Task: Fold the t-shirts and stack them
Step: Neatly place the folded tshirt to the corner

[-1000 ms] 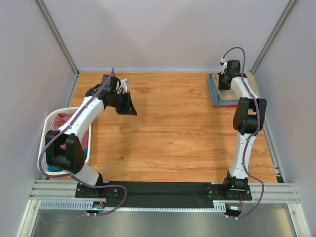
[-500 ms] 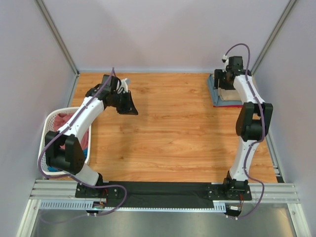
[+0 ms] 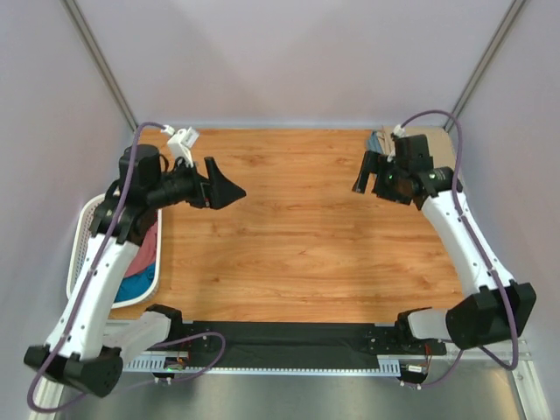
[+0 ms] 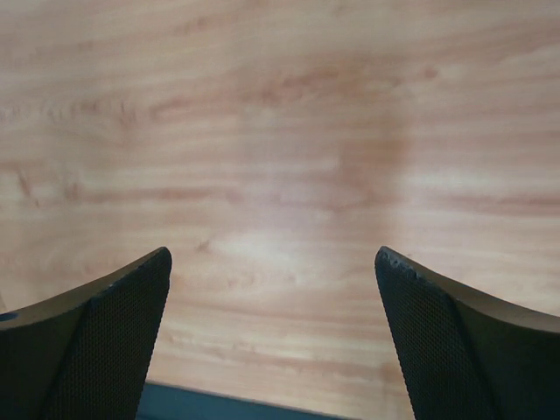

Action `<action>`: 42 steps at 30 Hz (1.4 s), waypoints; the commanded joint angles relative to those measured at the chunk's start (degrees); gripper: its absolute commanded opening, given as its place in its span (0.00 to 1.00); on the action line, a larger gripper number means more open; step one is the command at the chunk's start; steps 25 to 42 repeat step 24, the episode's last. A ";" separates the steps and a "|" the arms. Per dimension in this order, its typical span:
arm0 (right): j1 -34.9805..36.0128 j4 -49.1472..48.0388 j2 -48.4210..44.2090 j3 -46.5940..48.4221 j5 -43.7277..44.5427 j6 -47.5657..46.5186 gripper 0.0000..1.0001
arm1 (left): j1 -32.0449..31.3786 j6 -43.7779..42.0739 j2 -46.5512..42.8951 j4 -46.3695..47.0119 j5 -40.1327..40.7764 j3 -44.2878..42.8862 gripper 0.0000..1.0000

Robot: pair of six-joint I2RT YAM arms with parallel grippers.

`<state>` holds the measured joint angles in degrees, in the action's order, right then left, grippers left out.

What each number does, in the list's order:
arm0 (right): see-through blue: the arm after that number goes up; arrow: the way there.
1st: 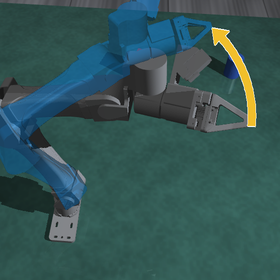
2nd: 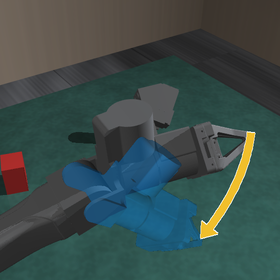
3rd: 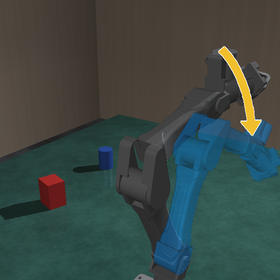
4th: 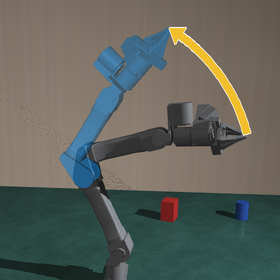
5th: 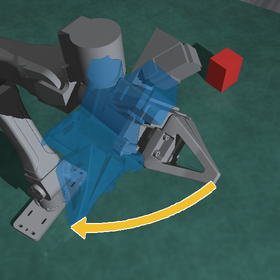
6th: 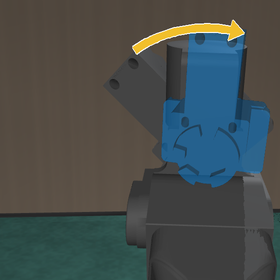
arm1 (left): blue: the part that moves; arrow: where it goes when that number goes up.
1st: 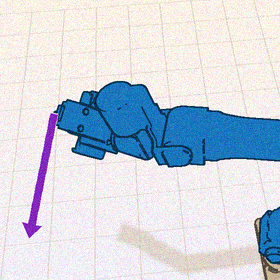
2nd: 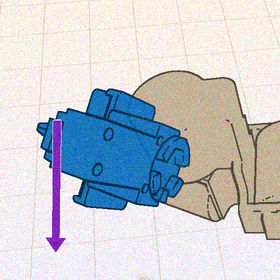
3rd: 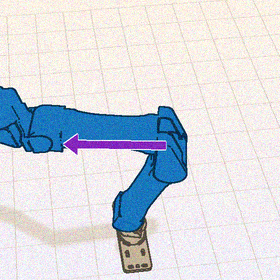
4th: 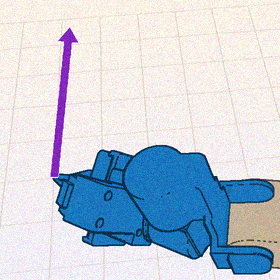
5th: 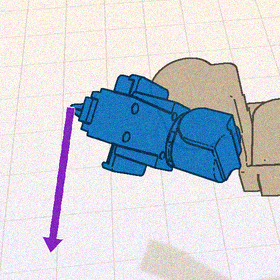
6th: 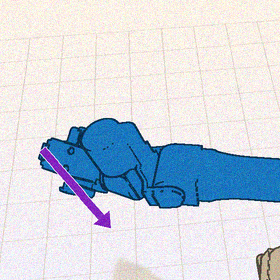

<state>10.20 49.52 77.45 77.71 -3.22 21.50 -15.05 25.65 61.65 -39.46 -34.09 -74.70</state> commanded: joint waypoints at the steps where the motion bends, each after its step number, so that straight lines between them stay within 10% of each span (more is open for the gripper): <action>1: 6.21 5.76 -7.47 -7.81 1.46 4.87 1.00 | -0.33 1.60 -8.90 1.06 -0.64 5.95 0.99; 12: 8.00 -2.14 -35.34 -18.92 -5.92 9.18 1.00 | -0.33 -2.00 -26.40 -0.17 2.18 14.40 0.99; 42: 8.00 -2.06 -36.49 -14.17 -5.21 8.83 1.00 | -0.33 -2.36 -26.93 -1.41 0.86 12.38 1.00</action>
